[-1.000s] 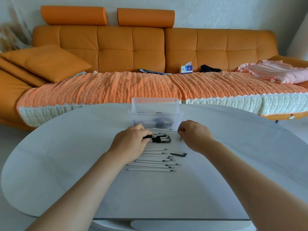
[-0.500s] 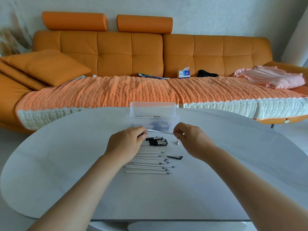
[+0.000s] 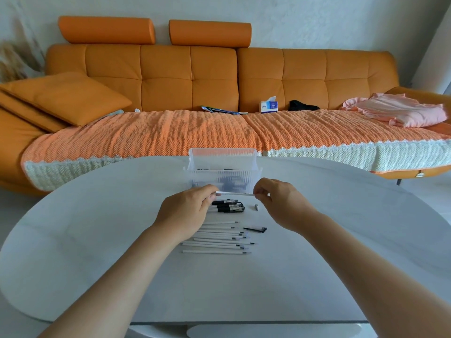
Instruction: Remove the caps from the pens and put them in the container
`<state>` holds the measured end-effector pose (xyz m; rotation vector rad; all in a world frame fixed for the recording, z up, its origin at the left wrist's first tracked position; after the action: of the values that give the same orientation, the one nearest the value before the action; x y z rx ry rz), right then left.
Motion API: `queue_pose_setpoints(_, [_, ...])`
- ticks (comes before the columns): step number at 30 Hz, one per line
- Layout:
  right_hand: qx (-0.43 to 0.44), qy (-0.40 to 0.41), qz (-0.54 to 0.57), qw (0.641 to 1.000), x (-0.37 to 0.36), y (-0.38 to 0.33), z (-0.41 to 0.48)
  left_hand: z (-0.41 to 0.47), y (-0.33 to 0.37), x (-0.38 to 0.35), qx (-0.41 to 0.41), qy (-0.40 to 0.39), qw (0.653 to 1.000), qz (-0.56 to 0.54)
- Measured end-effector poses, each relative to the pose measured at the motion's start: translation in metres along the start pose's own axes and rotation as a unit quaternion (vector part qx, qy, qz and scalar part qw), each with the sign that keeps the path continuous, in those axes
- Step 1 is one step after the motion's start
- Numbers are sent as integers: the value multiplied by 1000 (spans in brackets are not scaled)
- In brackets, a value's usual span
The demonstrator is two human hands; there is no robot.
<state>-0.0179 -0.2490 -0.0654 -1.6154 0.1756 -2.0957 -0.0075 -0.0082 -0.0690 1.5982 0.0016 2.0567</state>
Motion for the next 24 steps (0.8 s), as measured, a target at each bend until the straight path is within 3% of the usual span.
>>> queue_pose_setpoints(9, [3,7,2,1000,4,-2,-3,-1,-3,1,-3,-22,1000,4])
queue_pose_setpoints(17, [-5,-9,133,991,1,-14,-6,-3,6,-1,-28,-40,999,-23])
queue_pose_setpoints(24, [-54,-23,110,992,6,-5,-7,-2,3,0,-23,-33,999,-13])
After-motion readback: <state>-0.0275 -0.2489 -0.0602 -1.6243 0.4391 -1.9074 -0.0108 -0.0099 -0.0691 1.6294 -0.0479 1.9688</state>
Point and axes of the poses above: each hand's wrist, its own z-axis towards the middle knuckle, its own x-axis out of the back of the hand, y = z × x, the point moved 1 cm from there along z, towards the middle knuckle, and after that the axes turned 2 degrees about x, right-handed, at the moved point
